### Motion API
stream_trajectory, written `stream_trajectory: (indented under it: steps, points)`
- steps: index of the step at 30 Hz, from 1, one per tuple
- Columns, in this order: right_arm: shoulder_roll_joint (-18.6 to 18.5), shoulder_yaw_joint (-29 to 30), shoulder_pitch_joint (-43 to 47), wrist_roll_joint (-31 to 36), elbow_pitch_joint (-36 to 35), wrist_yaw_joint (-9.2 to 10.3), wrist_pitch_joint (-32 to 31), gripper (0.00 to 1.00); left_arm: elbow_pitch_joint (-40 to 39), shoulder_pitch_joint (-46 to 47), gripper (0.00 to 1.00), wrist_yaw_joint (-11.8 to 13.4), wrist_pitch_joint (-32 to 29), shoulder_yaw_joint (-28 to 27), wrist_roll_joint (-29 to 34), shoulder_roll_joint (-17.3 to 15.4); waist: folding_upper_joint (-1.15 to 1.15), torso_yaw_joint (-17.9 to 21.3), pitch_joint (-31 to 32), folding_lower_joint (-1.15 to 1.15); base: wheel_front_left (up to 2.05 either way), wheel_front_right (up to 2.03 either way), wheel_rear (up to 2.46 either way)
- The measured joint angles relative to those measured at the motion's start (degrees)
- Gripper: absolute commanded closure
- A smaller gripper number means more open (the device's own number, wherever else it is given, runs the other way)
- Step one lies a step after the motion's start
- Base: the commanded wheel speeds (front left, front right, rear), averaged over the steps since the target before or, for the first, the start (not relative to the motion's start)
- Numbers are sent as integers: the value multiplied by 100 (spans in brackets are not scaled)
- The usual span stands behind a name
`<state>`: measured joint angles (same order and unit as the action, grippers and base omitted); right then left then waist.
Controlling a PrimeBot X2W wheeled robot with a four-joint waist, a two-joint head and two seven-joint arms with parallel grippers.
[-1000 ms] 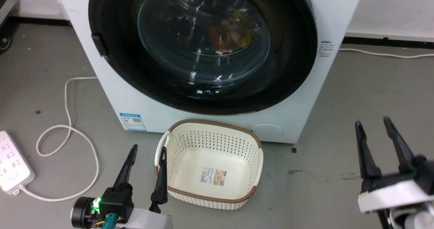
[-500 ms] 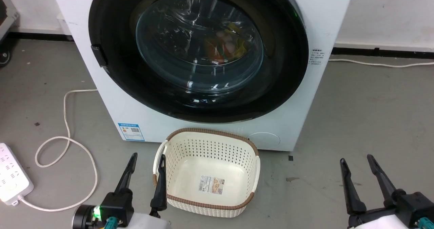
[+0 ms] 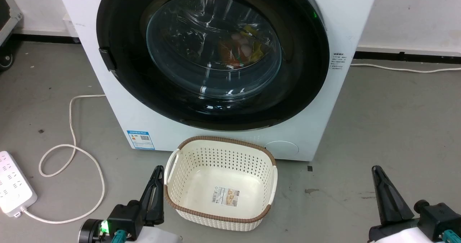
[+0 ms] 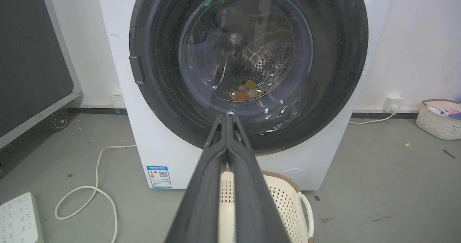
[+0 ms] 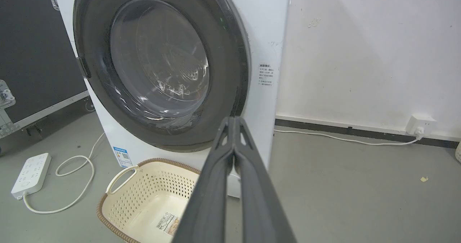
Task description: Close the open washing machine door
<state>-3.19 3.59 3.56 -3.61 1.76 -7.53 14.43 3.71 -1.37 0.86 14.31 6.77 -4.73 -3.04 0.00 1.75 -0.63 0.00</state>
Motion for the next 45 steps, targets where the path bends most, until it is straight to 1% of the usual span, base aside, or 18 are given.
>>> stream_trajectory:
  steps: [45]
  points:
    - [0,-129,-66,114,-32,0,-534,100,-124,14,100,-4,-530,-243,160,3,0,-67,24,0,0,0,0]
